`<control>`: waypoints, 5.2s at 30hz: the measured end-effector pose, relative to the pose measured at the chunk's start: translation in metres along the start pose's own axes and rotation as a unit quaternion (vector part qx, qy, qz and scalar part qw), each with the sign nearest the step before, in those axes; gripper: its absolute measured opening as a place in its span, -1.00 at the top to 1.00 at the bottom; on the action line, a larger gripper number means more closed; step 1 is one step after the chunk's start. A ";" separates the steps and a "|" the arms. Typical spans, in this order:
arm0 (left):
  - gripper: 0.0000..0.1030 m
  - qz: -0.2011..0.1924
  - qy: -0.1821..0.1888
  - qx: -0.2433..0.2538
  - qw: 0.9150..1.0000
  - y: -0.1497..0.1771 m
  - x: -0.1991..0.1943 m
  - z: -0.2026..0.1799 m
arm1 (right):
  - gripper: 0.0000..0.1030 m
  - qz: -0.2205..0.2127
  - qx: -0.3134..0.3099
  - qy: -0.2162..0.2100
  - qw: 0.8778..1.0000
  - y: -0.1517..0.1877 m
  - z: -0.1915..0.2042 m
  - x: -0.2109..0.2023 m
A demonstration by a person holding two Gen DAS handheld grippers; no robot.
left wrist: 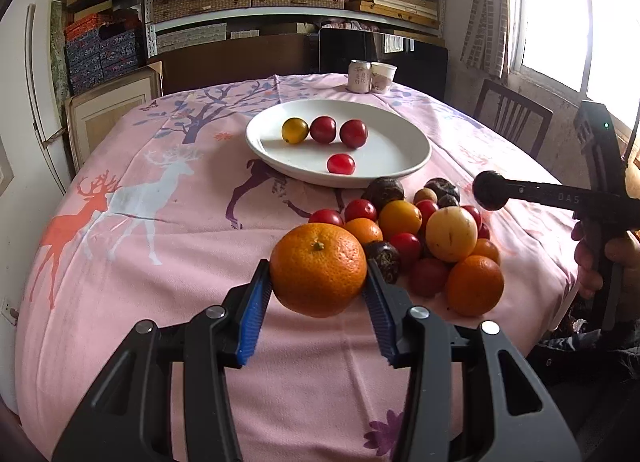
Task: Organize fruits
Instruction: 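Carry an orange to the plate with the left tool while the right tool carries a dark plum, then carry a dark plum to the plate with the left tool while the right tool carries an orange, then carry the pale yellow apple to the plate with the left tool while the right tool carries an orange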
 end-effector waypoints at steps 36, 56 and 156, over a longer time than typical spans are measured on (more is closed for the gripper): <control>-0.28 0.041 -0.003 0.063 0.997 0.001 0.029 -0.024 | 0.39 -0.004 -0.010 -0.017 1.000 -0.007 0.013 -0.008; 0.33 0.029 0.015 0.042 0.999 0.015 0.026 -0.038 | 0.38 0.046 -0.094 -0.070 0.992 0.055 0.064 -0.020; 0.41 -0.024 0.049 0.037 0.998 -0.028 0.003 -0.055 | 0.24 0.034 -0.058 -0.112 0.991 0.012 0.064 -0.013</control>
Point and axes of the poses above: each gripper's, at about its wrist camera, not at the fingertips, and x roughly the way its jaws point, z to its left, y to its underside, the point moved 9 cm from there along x, roughly the way its jaws point, and after that the axes turned 1 degree about -z, right-handed, at the moved point
